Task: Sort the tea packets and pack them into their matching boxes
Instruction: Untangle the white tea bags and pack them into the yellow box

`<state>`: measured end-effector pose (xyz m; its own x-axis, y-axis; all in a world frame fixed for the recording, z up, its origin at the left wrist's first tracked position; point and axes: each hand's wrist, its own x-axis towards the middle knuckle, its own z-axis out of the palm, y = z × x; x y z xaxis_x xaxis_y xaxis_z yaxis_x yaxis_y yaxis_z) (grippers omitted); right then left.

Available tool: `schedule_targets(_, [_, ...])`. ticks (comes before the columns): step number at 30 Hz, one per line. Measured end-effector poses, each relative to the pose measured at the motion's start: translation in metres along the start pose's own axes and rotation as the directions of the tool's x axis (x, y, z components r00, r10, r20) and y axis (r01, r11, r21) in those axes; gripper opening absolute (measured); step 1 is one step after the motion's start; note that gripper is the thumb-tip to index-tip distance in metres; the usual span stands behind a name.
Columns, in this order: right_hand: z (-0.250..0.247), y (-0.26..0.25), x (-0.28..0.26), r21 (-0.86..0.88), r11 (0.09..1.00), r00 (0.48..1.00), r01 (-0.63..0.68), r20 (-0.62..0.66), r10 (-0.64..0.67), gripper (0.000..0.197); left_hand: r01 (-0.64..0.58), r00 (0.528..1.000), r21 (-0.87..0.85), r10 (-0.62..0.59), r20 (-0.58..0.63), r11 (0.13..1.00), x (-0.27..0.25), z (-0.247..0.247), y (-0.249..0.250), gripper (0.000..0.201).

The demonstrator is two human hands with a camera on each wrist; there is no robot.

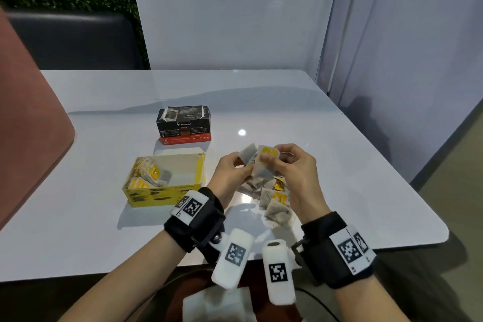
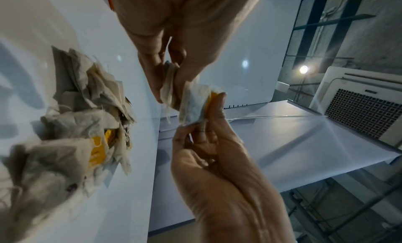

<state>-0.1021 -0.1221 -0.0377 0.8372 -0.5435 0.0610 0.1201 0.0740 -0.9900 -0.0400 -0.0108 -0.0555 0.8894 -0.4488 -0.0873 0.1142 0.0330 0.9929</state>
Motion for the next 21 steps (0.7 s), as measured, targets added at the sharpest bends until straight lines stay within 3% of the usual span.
schedule_targets(2, [0.002, 0.002, 0.0, 0.002, 1.0, 1.0, -0.013, 0.012, 0.013, 0.024, 0.004, 1.0, -0.027, -0.004, -0.01, 1.0, 0.0, 0.001, 0.0, 0.035])
schedule_targets(9, [0.001, 0.006, 0.005, -0.249, 0.966, 0.998, 0.064, -0.009, -0.069, 0.032, 0.006, 1.0, -0.068, -0.005, 0.007, 0.998, -0.002, 0.0, 0.004, 0.035])
schedule_targets(12, [0.001, 0.005, 0.004, -0.262, 0.96, 0.995, 0.101, 0.008, -0.102, 0.023, 0.056, 0.994, -0.094, -0.048, 0.094, 0.994, -0.002, -0.004, 0.005, 0.029])
schedule_targets(15, [-0.001, 0.003, 0.002, -0.252, 0.961, 0.994, 0.111, 0.016, -0.11, 0.021, 0.137, 0.981, -0.323, -0.083, 0.174, 0.936, -0.005, -0.009, 0.012, 0.017])
schedule_targets(19, [-0.003, -0.002, -0.002, -0.256, 0.958, 0.989, 0.128, 0.099, -0.106, 0.019, 0.125, 0.985, -0.322, -0.079, 0.151, 0.939, -0.003, -0.014, 0.01, 0.028])
schedule_targets(21, [-0.009, -0.006, -0.005, -0.181, 0.972, 0.986, 0.152, 0.101, -0.135, 0.016, 0.111, 0.99, -0.329, -0.077, 0.115, 0.938, -0.001, -0.016, 0.007, 0.022])
